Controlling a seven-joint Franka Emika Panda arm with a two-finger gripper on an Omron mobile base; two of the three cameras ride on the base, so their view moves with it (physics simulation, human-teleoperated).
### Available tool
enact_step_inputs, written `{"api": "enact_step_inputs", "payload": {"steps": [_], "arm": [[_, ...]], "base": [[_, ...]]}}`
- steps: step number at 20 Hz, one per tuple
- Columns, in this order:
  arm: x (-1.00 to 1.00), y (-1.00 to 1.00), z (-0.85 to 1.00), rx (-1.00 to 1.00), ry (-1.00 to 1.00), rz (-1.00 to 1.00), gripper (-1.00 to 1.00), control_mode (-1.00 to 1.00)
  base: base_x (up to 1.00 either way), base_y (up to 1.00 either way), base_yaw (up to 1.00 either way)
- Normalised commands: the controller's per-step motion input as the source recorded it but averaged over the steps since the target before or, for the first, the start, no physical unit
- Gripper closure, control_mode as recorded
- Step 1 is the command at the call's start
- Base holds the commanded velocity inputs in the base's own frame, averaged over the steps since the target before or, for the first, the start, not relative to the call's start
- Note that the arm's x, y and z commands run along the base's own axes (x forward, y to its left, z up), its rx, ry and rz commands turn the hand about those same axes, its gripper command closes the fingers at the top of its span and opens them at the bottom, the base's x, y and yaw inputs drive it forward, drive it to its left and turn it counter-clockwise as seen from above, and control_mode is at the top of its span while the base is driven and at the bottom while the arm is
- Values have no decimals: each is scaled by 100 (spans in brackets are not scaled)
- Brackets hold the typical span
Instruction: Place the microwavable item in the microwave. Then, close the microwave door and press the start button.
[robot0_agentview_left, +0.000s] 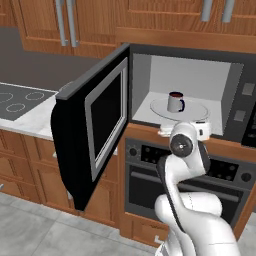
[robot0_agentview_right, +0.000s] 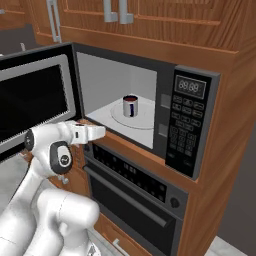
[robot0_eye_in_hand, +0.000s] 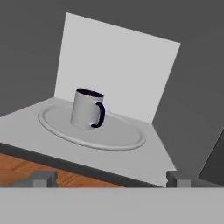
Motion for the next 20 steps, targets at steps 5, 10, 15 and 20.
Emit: {"api": "enact_step_inputs", "payload": {"steps": [5, 10, 15, 20], "arm": [[-100, 68, 53, -38, -2, 0, -100, -100], [-100, 87, 2, -42, 0, 5, -100, -100], [-100, 71, -14, -38, -4, 12, -100, -100], [-100, 47, -44, -29, -12, 17, -100, -100]], "base": [[0, 0, 0], [0, 0, 0], [0, 0, 0], [0, 0, 0]]}}
